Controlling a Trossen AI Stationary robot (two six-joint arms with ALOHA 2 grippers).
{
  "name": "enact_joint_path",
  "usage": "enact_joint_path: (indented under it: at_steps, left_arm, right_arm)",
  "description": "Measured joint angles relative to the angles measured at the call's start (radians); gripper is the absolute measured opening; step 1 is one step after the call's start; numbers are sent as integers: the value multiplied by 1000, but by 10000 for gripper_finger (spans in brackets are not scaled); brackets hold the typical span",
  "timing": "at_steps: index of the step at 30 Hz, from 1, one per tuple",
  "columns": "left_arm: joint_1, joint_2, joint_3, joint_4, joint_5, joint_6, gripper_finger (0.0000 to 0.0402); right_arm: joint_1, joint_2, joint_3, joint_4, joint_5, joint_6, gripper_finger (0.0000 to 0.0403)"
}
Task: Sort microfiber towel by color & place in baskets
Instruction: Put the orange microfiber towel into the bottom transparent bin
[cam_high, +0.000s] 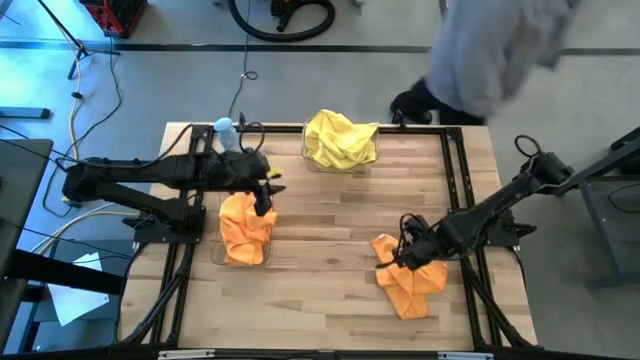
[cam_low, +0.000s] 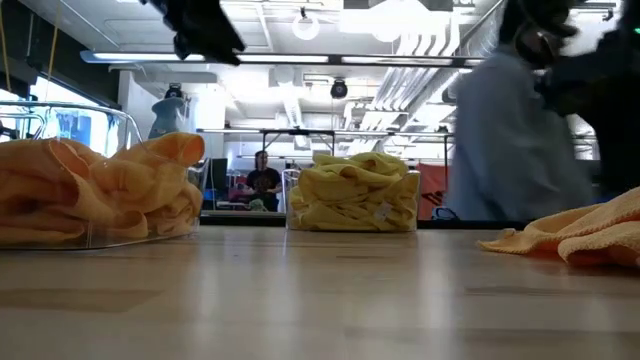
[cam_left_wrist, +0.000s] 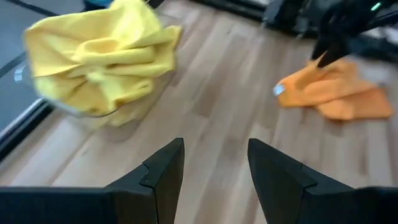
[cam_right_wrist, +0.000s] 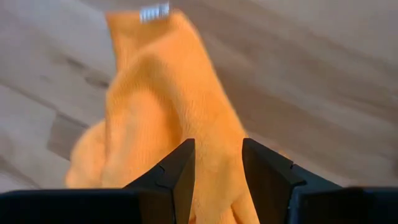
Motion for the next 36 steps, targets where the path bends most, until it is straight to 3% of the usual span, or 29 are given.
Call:
enact_joint_path:
  at_steps: [8, 14, 18, 25, 36]
  left_arm:
    - [-176, 150, 0, 160, -84, -116, 168]
    - [-273, 276, 12, 307, -119, -216, 168]
    - [-322, 363, 99, 319, -146, -264, 168]
    - [-373, 527, 287, 331, -162, -252, 168]
    - [-404, 694, 504, 330, -186, 26, 168]
  right_arm:
    - [70, 27, -130, 232, -13, -41, 106]
    - [101, 26, -151, 253, 59, -126, 11]
    - [108, 14, -100, 260, 154, -215, 18]
    - [84, -27, 71, 270, 373, -549, 7]
    - [93, -28, 373, 315, 444, -1076, 1]
